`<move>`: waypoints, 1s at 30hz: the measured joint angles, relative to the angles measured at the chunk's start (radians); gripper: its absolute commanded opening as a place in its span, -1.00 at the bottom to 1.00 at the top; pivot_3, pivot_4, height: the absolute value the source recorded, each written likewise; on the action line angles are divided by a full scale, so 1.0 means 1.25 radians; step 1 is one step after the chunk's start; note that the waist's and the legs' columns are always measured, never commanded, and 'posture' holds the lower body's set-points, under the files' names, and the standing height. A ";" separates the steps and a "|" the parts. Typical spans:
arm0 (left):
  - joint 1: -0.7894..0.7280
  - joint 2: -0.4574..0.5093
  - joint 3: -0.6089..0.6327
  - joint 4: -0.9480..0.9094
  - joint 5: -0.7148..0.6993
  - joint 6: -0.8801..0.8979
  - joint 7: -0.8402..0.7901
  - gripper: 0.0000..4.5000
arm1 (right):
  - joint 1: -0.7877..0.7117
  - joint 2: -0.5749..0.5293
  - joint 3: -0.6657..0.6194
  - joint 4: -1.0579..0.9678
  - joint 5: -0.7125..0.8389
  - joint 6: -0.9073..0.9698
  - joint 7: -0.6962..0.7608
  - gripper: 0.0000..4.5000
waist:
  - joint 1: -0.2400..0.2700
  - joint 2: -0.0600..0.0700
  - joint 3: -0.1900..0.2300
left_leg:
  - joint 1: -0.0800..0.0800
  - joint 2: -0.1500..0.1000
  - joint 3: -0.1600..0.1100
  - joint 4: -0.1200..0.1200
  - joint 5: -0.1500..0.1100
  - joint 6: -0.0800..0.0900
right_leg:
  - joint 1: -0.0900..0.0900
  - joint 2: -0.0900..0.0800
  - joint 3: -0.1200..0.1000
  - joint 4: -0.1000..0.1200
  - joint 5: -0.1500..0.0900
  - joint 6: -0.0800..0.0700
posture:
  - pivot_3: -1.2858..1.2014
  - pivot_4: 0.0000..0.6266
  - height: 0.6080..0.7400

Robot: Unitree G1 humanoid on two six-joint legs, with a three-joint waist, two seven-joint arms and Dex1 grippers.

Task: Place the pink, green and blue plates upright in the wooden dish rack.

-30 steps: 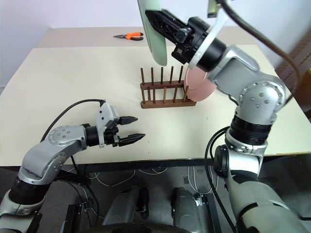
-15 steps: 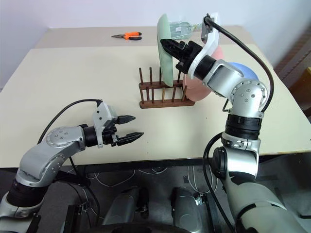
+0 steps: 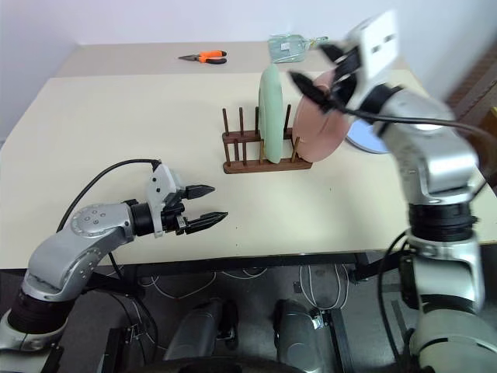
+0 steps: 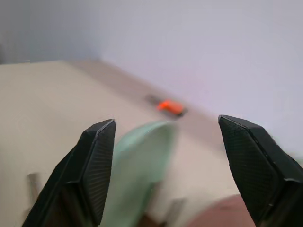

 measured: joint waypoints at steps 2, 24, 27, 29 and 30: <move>0.004 0.005 0.005 -0.001 0.000 0.005 -0.001 0.57 | 0.051 -0.062 -0.067 0.014 -0.011 -0.019 0.025 0.58 | 0.003 -0.001 0.000 | 0.001 0.000 0.000 0.000 0.000 0.000 | 0.002 0.000 0.000 -0.001 0.000 0.000 | 0.03 -0.52 1.00; -0.033 -0.010 -0.016 0.033 0.004 -0.005 -0.024 0.57 | -0.145 0.052 0.273 1.016 -0.578 -0.500 -0.068 0.35 | -0.008 0.001 0.000 | 0.003 0.001 0.001 0.001 0.001 -0.001 | 0.003 0.001 0.001 0.000 0.000 0.000 | 0.03 -0.52 1.00; -0.023 -0.009 -0.015 0.027 0.004 -0.002 -0.016 0.57 | -0.164 0.056 0.276 1.069 -0.603 -0.503 -0.095 -0.23 | -0.007 0.001 0.000 | 0.003 0.001 0.000 0.001 0.001 -0.002 | 0.003 0.001 0.001 0.000 0.000 0.000 | 0.03 -0.52 1.00; -0.022 -0.009 -0.014 0.023 0.004 0.000 -0.012 0.57 | -0.167 0.057 0.275 1.085 -0.608 -0.508 -0.101 -0.70 | -0.009 0.001 0.000 | 0.003 0.001 0.000 0.001 0.001 -0.002 | 0.003 0.001 0.001 0.000 0.000 0.000 | 0.03 -0.52 1.00; -0.021 -0.009 -0.013 0.017 0.004 0.002 -0.009 0.57 | -0.168 0.058 0.274 1.091 -0.612 -0.511 -0.100 -0.95 | -0.010 0.001 0.000 | 0.003 0.001 0.000 0.001 0.001 -0.002 | 0.003 0.001 0.001 0.000 0.000 0.000 | 0.03 -0.52 1.00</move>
